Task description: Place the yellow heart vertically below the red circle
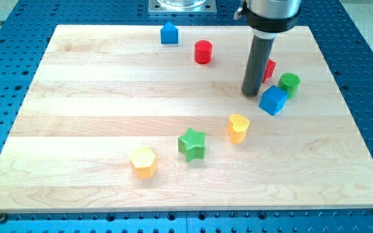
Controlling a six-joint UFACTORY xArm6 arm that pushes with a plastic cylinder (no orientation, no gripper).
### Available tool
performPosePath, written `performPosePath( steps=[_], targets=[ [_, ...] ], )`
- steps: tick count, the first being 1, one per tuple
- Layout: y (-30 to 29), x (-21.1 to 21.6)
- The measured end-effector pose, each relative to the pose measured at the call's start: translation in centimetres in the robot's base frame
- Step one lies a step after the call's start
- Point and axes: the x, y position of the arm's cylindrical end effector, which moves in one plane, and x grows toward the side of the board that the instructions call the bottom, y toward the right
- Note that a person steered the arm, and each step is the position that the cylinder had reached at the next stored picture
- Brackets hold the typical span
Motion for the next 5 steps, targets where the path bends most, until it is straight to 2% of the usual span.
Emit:
performPosePath(
  steps=[2, 3, 4, 5],
  targets=[
    [0.4, 3.6],
    [-2.1, 4.5],
    [-2.6, 13.3],
    [0.3, 15.8]
  ],
)
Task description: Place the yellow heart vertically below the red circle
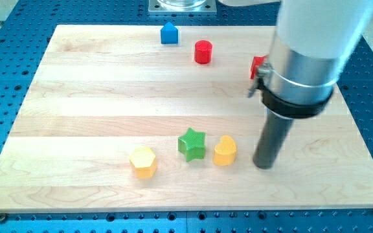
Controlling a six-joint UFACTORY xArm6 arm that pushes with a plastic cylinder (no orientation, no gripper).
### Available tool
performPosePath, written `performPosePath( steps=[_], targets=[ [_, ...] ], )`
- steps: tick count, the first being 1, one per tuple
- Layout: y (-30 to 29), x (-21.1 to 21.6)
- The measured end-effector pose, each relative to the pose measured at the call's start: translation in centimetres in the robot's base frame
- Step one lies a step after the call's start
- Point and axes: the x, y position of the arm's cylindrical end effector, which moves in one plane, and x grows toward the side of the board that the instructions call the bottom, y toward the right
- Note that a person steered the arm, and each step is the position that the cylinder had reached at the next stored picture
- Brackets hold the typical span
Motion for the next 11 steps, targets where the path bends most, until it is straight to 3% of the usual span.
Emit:
performPosePath(
  steps=[1, 3, 4, 5, 8, 9, 10, 11],
  targets=[
    [-5.6, 3.8],
    [-5.9, -3.2],
    [-5.8, 0.1],
    [-5.7, -0.9],
    [-6.1, -6.9],
    [-1.4, -9.2],
    [-3.7, -13.8],
    [-9.3, -14.2]
  ],
)
